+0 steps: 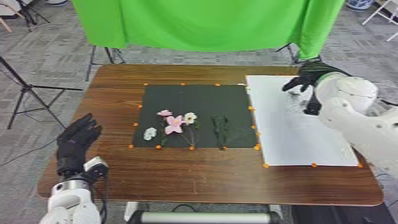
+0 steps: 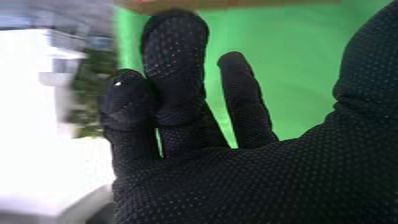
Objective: Arrange flowers
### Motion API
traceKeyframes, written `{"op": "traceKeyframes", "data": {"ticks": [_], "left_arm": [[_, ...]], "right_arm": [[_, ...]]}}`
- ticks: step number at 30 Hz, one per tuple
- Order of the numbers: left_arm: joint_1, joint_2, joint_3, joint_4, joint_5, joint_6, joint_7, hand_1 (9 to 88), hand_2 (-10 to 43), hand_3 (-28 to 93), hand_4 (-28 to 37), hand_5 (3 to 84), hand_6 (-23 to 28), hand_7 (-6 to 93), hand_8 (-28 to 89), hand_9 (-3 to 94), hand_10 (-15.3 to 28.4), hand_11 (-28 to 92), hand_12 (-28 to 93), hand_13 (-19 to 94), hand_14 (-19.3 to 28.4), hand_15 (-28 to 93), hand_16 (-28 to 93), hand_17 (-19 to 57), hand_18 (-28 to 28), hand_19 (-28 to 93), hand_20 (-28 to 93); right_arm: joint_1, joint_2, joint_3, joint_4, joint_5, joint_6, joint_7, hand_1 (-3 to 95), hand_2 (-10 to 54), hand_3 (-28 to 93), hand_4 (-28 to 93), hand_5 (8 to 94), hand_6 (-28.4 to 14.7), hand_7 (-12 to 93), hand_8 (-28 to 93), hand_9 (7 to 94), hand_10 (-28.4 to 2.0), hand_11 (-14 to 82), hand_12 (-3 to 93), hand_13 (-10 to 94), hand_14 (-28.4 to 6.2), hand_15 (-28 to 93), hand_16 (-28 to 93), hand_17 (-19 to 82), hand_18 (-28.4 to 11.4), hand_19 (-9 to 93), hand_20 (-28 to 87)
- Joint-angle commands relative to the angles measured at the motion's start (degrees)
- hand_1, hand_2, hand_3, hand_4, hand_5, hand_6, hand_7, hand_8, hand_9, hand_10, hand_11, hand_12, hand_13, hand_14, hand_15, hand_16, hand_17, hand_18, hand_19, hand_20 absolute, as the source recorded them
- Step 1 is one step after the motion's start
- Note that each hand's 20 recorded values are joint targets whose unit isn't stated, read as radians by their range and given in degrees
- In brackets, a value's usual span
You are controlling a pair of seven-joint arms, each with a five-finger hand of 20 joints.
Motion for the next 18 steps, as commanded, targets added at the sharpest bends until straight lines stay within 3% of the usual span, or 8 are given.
{"op": "traceKeyframes", "data": {"ticks": [1,5,6,13,18], "left_arm": [[0.42,0.10,0.63,-0.45,-0.12,0.02,0.33,45.9,4.1,70,-14.3,46.5,1.2,21.3,-11,42.5,12.1,25,10,40,15.8,29,-3,17.3,14.1,27,31],[0.55,0.23,0.90,-0.73,-0.03,0.48,0.09,45.9,4.1,70,-14.3,46.5,1.2,21.3,-11,42.6,12.2,25,10,40,15.9,30,-3,17.4,14.2,28,32],[0.78,0.68,2.53,-1.58,-0.04,2.19,0.74,45.9,4.1,70,-14.2,46.5,1.2,21.3,-11,42.6,12.2,25,10,40,15.9,30,-3,17.4,14.2,28,32],[0.62,0.76,2.86,-1.73,-0.11,2.14,0.86,45.8,4.2,70,-14.2,47.4,1.3,21.3,-11,42.6,12.2,25,10,40,16.0,30,-3,17.0,14.2,28,31],[0.38,0.69,2.95,-1.65,-0.19,2.24,1.12,45.9,4.3,70,-14.2,48.4,1.5,21.3,-11,42.7,12.3,25,10,40,16.0,30,-3,17.0,14.2,27,31]], "right_arm": [[-3.47,1.62,0.08,2.65,-2.06,1.50,1.51,24.2,-9.5,63,-15,43.5,-2.9,9,-4,43.1,-24.4,4.6,12.7,78,-9.2,62,26,51,-18.5,92,44],[-4.35,1.05,-0.08,3.52,-1.87,3.06,1.82,24.7,-9.5,64,-15,45.5,-1.8,11,-4,45.8,-23.7,5.1,12.8,78,-9.0,63,26,51,-18.6,92,44],[-4.39,0.97,-0.44,3.63,-2.02,3.62,1.76,24.9,-9.5,64,-15,45.9,-1.6,12,-4,46.3,-23.6,5.2,12.9,78,-9.0,63,26,51,-18.7,93,44],[-4.01,0.59,-4.72,5.01,-5.84,13.40,0.11,28.3,-9.5,67,-16,50.6,-0.4,15,-6,51.6,-21.3,6.4,13.6,80,-7.7,64,26,54,-18.4,93,45],[-4.57,0.40,-6.29,6.07,-7.23,17.37,-0.02,32.9,-9.5,68,-16,55.5,1.0,18,-8,55.5,-19.1,7.4,14.5,82,-6.9,64,26,55,-17.8,93,46]]}}
